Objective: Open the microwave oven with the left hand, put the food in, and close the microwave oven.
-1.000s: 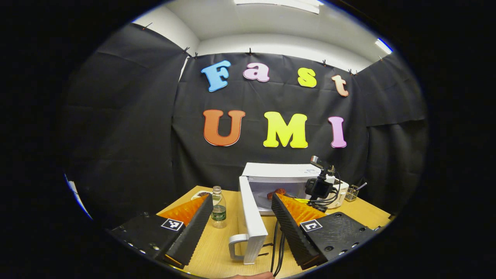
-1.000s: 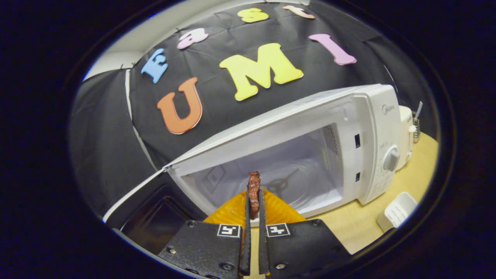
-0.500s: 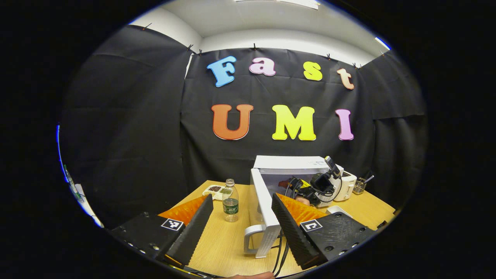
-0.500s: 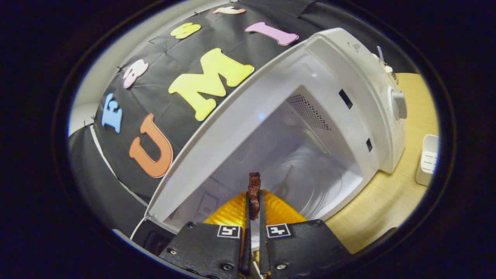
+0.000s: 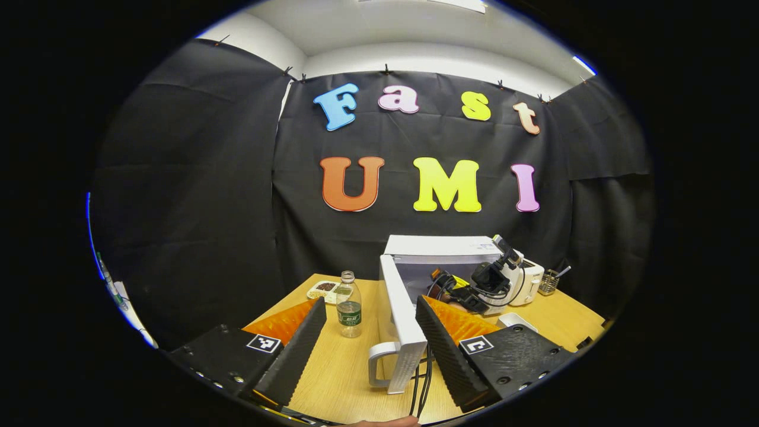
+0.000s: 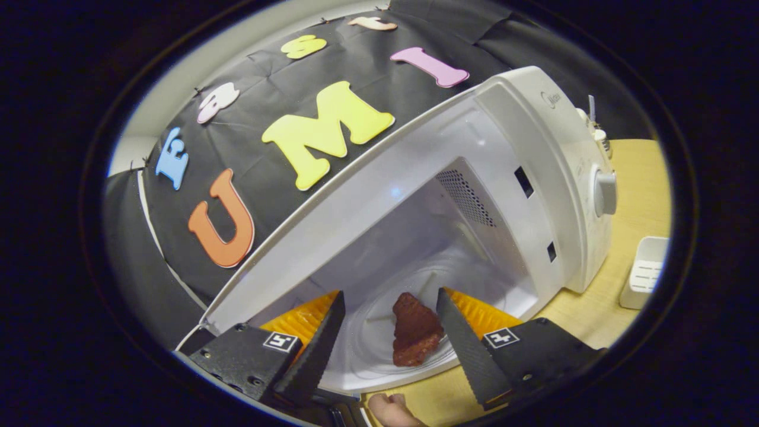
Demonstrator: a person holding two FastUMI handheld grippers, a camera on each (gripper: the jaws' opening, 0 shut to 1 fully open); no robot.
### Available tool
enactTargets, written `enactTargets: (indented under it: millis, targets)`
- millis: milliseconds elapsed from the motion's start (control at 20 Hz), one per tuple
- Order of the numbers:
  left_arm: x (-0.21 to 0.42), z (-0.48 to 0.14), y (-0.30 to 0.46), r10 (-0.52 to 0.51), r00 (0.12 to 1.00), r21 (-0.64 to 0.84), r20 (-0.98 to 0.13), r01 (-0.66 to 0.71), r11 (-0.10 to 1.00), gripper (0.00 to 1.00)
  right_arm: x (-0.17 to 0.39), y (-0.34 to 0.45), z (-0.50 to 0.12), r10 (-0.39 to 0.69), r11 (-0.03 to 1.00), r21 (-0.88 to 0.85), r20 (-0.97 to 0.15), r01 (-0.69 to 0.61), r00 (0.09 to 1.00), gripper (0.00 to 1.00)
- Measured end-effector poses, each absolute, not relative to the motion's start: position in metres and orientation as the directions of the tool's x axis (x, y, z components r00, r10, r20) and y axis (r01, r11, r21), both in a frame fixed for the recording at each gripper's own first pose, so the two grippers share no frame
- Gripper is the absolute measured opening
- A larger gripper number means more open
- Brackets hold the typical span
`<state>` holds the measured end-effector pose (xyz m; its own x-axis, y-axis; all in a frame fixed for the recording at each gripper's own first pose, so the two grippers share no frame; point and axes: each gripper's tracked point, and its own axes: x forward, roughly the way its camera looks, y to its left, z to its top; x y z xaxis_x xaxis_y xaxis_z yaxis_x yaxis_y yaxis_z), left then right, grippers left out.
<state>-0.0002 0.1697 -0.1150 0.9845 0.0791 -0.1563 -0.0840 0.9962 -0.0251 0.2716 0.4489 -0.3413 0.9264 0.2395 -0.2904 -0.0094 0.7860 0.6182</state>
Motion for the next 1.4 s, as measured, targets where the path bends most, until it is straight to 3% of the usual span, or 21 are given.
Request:
enactTargets:
  millis: [400,900,950,1000,1050,1100,1200,1250,1400]
  targets:
    - [-0.006,-0.126,0.186,0.114,0.983,-0.033,-0.147,-0.12,0.992,0.94,0.229,0.436,-0.312,0.351,0.824,0.548,-0.293,-0.145,0.889,0.99]
    - [-0.002,-0.174,0.226,0.171,0.967,-0.081,-0.188,-0.189,0.979,0.93,0.139,0.33,-0.232,0.385,0.887,0.353,-0.209,-0.298,0.899,0.98]
    - [-0.005,-0.177,0.229,0.165,0.967,-0.08,-0.192,-0.183,0.98,0.75,0.132,0.312,-0.224,0.37,0.901,0.314,-0.199,-0.298,0.908,0.98]
    - [-0.002,-0.181,0.228,0.148,0.97,-0.077,-0.191,-0.165,0.983,0.9,0.125,0.293,-0.215,0.356,0.912,0.281,-0.183,-0.298,0.916,0.98]
    - [0.0,-0.191,0.223,0.123,0.97,-0.079,-0.208,-0.142,0.987,0.72,0.118,0.276,-0.203,0.346,0.919,0.255,-0.161,-0.299,0.924,0.98]
    - [0.001,-0.199,0.224,0.109,0.969,-0.076,-0.22,-0.129,0.989,0.84,0.109,0.261,-0.191,0.334,0.926,0.234,-0.137,-0.297,0.933,0.98]
    - [0.004,-0.209,0.229,0.12,0.966,-0.054,-0.229,-0.136,0.989,0.24,0.094,0.229,-0.169,0.304,0.939,0.197,-0.092,-0.282,0.948,0.98]
    - [0.006,-0.212,0.233,0.136,0.967,-0.049,-0.214,-0.15,0.988,0.0,0.088,0.214,-0.158,0.283,0.946,0.184,-0.072,-0.266,0.956,0.98]
    - [0.009,-0.211,0.229,0.125,0.973,-0.086,-0.195,-0.144,0.986,0.0,0.065,0.18,-0.131,0.251,0.957,0.163,-0.043,-0.241,0.967,0.98]
